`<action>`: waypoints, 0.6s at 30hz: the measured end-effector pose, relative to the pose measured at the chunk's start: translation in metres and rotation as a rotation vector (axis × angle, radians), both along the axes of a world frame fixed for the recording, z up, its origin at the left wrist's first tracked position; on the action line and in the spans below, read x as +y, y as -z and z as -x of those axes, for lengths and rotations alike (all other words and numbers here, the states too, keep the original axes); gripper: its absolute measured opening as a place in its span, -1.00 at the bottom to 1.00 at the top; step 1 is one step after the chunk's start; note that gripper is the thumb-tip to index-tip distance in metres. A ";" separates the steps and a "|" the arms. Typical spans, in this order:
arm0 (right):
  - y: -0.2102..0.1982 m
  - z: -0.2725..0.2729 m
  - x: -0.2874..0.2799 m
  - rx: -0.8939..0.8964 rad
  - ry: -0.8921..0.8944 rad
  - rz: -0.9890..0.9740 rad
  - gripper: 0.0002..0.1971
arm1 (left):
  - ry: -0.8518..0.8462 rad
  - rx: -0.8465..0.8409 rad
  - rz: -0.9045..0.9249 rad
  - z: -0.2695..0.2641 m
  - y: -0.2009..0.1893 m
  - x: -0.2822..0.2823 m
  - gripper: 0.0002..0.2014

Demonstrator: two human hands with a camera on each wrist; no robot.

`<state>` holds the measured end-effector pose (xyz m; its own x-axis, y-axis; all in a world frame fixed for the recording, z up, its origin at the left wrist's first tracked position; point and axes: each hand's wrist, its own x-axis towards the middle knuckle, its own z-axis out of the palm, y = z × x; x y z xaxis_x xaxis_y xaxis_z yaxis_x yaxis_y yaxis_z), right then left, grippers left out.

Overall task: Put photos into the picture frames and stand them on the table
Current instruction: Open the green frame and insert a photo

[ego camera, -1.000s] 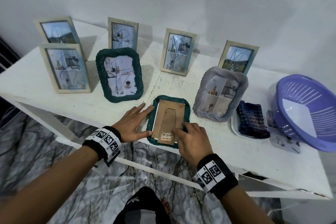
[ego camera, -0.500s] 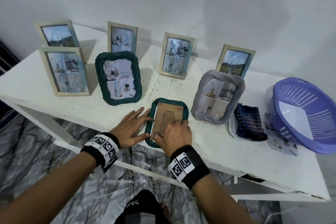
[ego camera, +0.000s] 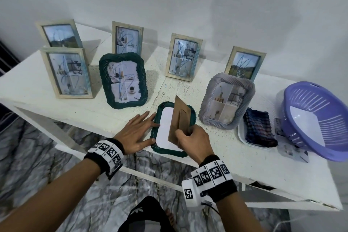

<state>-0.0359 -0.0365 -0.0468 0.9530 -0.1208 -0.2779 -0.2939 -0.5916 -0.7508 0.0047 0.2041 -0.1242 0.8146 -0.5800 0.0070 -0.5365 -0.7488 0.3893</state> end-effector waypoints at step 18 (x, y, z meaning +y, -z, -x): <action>0.001 0.037 -0.096 -0.205 -0.132 -0.152 -0.46 | -0.017 -0.005 0.018 0.000 0.003 -0.001 -0.32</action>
<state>-0.0727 -0.1330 -0.0479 0.9959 0.0359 -0.0832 -0.0549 -0.4906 -0.8697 0.0043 0.2027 -0.1268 0.8241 -0.5661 0.0215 -0.5261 -0.7506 0.3998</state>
